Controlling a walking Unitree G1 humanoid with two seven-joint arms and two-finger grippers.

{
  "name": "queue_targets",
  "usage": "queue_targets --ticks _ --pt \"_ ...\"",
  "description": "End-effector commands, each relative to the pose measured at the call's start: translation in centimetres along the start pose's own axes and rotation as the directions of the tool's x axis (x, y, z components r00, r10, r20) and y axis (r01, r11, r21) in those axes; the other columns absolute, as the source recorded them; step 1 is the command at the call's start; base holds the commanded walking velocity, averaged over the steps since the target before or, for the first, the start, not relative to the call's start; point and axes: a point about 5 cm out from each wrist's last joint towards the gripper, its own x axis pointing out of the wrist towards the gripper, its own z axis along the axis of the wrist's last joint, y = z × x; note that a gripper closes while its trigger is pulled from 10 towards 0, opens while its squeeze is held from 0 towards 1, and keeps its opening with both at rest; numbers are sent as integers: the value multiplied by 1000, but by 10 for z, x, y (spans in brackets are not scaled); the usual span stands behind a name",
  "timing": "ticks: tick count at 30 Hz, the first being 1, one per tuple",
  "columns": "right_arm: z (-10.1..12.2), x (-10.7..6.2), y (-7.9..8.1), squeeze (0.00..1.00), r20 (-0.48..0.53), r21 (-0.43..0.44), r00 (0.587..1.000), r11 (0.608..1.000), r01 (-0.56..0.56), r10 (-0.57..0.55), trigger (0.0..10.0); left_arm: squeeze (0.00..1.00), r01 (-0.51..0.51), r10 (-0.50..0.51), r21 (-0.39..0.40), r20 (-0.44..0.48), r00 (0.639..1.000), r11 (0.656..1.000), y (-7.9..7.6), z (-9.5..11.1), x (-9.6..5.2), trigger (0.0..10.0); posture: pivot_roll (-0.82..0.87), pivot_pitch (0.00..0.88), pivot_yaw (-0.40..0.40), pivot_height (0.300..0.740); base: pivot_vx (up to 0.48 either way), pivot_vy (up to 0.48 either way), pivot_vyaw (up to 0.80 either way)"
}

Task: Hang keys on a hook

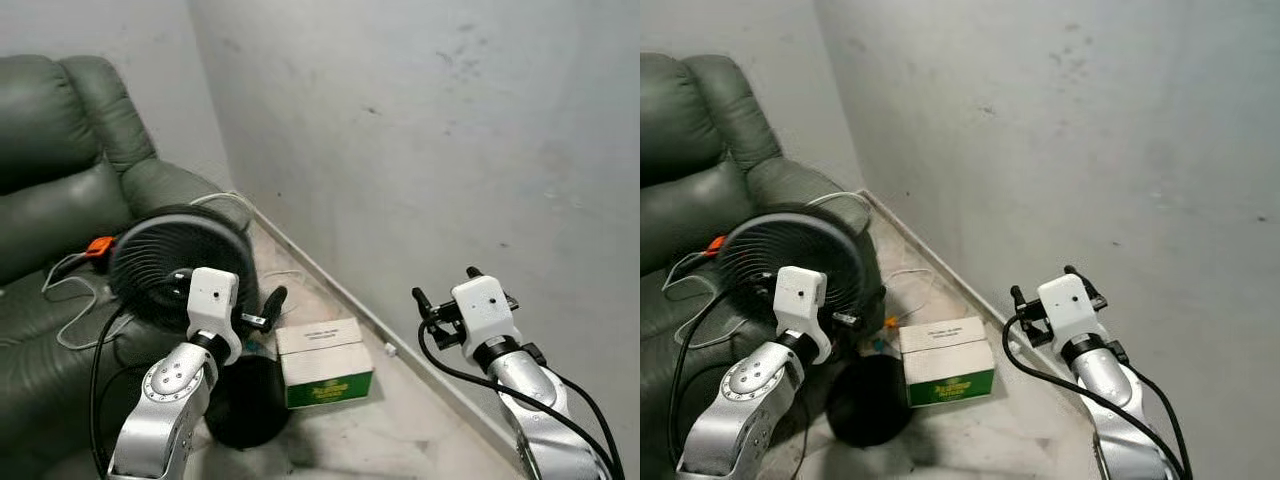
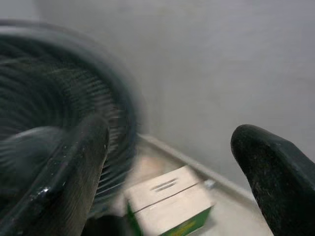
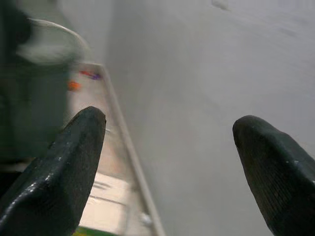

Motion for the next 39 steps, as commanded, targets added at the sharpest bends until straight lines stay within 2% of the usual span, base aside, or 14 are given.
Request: queue_targets --ticks 1,39 --pt "4 0 -4 0 15 -17 1000 1000 10 -9 10000 0 -12 12 16 18 1000 1000 1 5 1 10000 28 0 46 740 0 0 0" --pt "5 2 -2 0 20 -13 1000 1000 2 -1 10000 0 -26 25 20 24 999 999 1 6 3 10000 29 0 45 740 0 0 0"
